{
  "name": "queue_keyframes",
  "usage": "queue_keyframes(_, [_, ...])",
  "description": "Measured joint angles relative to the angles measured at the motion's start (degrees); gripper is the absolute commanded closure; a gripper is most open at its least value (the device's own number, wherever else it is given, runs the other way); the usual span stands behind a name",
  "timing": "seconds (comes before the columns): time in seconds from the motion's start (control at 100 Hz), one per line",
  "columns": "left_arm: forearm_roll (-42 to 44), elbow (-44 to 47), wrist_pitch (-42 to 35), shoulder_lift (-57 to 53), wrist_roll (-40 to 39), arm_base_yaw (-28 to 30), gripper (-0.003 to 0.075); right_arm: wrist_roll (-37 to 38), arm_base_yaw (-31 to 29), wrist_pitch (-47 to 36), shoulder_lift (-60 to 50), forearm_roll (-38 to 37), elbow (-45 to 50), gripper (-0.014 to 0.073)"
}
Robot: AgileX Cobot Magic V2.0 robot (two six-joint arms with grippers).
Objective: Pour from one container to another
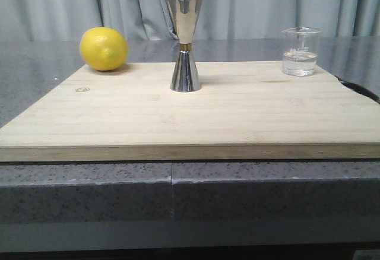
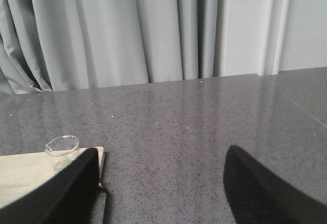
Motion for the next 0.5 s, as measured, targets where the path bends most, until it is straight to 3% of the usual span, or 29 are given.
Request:
queue_keyframes(0.23, [-0.77, -0.79, 2.11, 1.41, 0.0, 0.0, 0.0125, 0.0, 0.0, 4.04, 1.12, 0.0, -1.72, 0.0124])
queue_keyframes(0.38, [-1.66, -5.61, 12.0, 7.17, 0.78, 0.0, 0.0125, 0.0, 0.0, 8.28, 3.82, 0.0, -5.24, 0.0124])
queue_keyframes(0.5, [-5.76, -10.53, 19.02, 13.5, 5.75, 0.0, 0.0125, -0.64, 0.0, 13.34, 7.38, 0.1, -8.35, 0.0124])
